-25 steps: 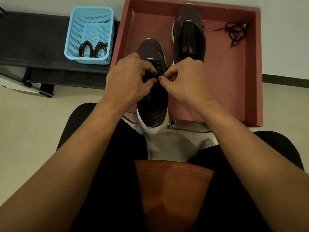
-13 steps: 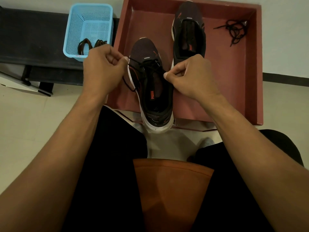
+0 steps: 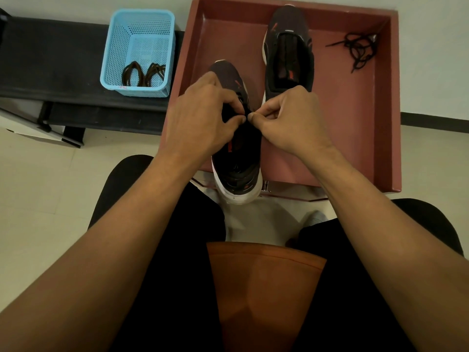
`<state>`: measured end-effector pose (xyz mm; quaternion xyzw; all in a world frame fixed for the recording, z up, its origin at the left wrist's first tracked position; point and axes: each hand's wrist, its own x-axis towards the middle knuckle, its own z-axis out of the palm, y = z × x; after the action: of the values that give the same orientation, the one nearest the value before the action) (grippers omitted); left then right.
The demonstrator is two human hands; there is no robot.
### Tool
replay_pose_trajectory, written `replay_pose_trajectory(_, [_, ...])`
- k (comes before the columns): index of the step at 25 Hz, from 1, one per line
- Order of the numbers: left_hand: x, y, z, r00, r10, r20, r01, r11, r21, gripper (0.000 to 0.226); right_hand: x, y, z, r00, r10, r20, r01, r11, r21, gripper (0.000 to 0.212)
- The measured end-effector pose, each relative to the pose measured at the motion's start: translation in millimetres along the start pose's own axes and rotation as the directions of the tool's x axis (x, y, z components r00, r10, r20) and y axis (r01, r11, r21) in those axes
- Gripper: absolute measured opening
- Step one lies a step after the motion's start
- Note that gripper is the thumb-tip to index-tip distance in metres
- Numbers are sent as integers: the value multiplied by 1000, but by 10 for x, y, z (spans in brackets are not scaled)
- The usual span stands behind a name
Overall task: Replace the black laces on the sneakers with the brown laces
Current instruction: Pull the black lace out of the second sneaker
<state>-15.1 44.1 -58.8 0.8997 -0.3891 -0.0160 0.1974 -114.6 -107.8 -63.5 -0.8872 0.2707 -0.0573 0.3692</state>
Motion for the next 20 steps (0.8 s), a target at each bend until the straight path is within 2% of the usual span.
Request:
replay_pose_trajectory(3, [52, -101, -32, 999, -48, -14, 45, 988, -151, 11, -3, 5, 4, 1000, 10, -6, -10, 1000, 6, 11])
replay_pose_trajectory(5, [69, -211, -89, 985, -153, -77, 125, 951, -283, 12, -6, 12, 0, 1000, 8, -3, -8, 1000, 6, 12])
replay_pose_trajectory(8, [65, -308, -175, 917, -341, -207, 233, 880, -414, 8, -5, 18, -10, 1000, 3, 3, -3, 1000, 7, 12])
replay_pose_trajectory(11, [57, -313, -173, 875, -417, -246, 266, 839, -475, 10, -13, 12, -7, 1000, 2, 5, -2, 1000, 14, 12])
replay_pose_trajectory(13, [69, -331, -156, 860, -458, -224, 288, 799, -527, 14, -19, 6, -10, 1000, 6, 4, -6, 1000, 12, 12])
replay_pose_trajectory(15, [59, -333, -158, 867, -482, -124, 318, 729, -606, 27, -21, 0, -14, 1000, 9, 7, -9, 1000, 16, 12])
replay_pose_trajectory(16, [42, -324, -164, 878, -472, -78, 332, 719, -611, 36, -22, -5, -14, 1000, 6, 8, -6, 1000, 19, 12])
replay_pose_trajectory(17, [24, -316, -164, 894, -444, -56, 338, 751, -567, 40, -25, -8, -9, 1000, 2, 7, -2, 1000, 21, 12])
replay_pose_trajectory(20, [-86, -245, -141, 943, -333, 22, 326, 903, -280, 30, -43, -23, 0, 1000, -6, -4, 6, 1000, 26, 11])
